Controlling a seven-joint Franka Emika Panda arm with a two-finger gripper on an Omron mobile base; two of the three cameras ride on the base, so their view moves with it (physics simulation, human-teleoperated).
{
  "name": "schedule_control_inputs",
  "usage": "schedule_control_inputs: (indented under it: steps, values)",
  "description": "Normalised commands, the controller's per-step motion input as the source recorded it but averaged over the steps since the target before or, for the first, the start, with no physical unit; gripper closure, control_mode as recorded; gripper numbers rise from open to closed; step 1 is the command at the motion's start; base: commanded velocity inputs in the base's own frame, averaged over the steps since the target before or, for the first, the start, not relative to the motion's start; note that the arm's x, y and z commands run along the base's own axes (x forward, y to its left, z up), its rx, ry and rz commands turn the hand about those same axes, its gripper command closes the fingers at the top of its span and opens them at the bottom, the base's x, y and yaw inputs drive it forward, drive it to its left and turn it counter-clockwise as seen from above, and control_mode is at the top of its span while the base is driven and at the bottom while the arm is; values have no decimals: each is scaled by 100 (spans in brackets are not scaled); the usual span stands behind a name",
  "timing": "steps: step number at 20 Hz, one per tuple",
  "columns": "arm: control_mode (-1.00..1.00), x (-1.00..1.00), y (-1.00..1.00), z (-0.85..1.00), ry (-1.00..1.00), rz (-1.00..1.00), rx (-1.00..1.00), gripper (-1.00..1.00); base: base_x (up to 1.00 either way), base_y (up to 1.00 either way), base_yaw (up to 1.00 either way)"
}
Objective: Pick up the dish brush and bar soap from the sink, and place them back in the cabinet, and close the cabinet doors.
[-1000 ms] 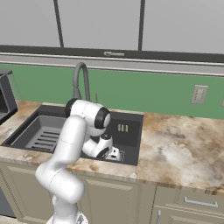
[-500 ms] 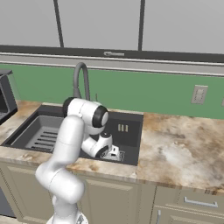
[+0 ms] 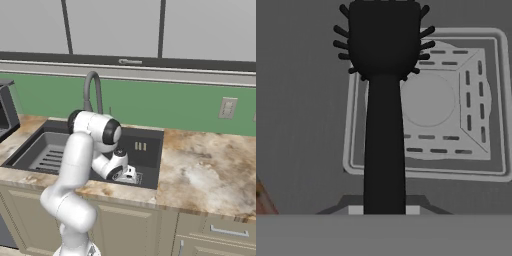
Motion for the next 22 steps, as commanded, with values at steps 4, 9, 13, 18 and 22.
schedule_control_inputs:
  steps: [4, 9, 13, 18, 22]
  values:
    - [-100, -9, 0, 13, 0, 0, 0, 100, 0, 0, 0]
    - [-100, -6, 0, 16, 0, 0, 0, 100, 0, 0, 0]
    - [-100, -8, 0, 18, 0, 0, 0, 100, 0, 0, 0]
    - [-100, -7, 0, 17, 0, 0, 0, 100, 0, 0, 0]
    - [-100, -9, 0, 14, 0, 0, 0, 100, 0, 0, 0]
